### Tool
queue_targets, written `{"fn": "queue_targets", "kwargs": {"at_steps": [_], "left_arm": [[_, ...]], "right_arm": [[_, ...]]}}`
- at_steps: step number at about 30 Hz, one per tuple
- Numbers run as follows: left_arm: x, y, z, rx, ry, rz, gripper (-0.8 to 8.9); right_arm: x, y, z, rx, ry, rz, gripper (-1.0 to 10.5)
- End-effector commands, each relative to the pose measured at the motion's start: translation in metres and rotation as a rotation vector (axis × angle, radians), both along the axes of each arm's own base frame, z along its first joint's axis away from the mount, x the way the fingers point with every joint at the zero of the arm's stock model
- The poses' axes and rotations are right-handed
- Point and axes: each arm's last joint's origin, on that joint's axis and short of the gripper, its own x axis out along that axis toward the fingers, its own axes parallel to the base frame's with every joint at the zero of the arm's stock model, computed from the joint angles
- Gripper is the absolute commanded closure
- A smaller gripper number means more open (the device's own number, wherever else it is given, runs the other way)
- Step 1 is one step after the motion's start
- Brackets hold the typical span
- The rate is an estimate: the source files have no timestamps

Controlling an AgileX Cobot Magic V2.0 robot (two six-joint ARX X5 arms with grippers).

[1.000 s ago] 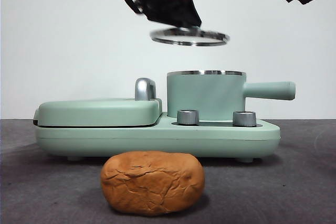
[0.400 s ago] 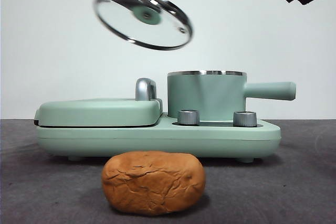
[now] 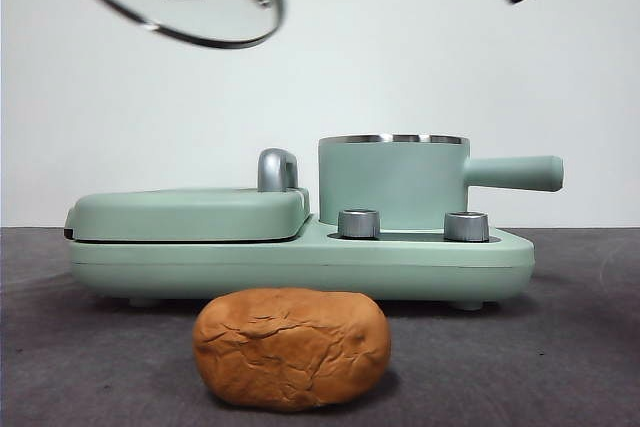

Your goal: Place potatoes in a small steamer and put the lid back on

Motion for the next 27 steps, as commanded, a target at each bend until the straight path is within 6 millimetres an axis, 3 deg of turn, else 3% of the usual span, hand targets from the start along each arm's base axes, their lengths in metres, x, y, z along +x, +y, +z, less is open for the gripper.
{"fn": "queue_targets", "kwargs": {"at_steps": [1, 7, 15, 27], "left_arm": [[-0.013, 0.011, -0.001, -0.049, -0.012, 0.04, 8.04], [-0.033, 0.03, -0.004, -0.067, -0.046, 0.099, 8.05], [-0.039, 0.035, 0.003, -0.094, -0.083, 0.107, 8.05], [-0.037, 0.034, 0.008, -0.12, -0.13, 0.12, 8.05]], "right_arm": [[0.004, 0.014, -0.003, -0.034, 0.002, 0.081, 5.8], [0.015, 0.049, -0.029, -0.117, 0.105, 0.178, 5.6], [0.03, 0.089, -0.067, -0.188, 0.177, 0.253, 5.6], [0.044, 0.117, -0.109, -0.251, 0.23, 0.282, 5.1]]}}
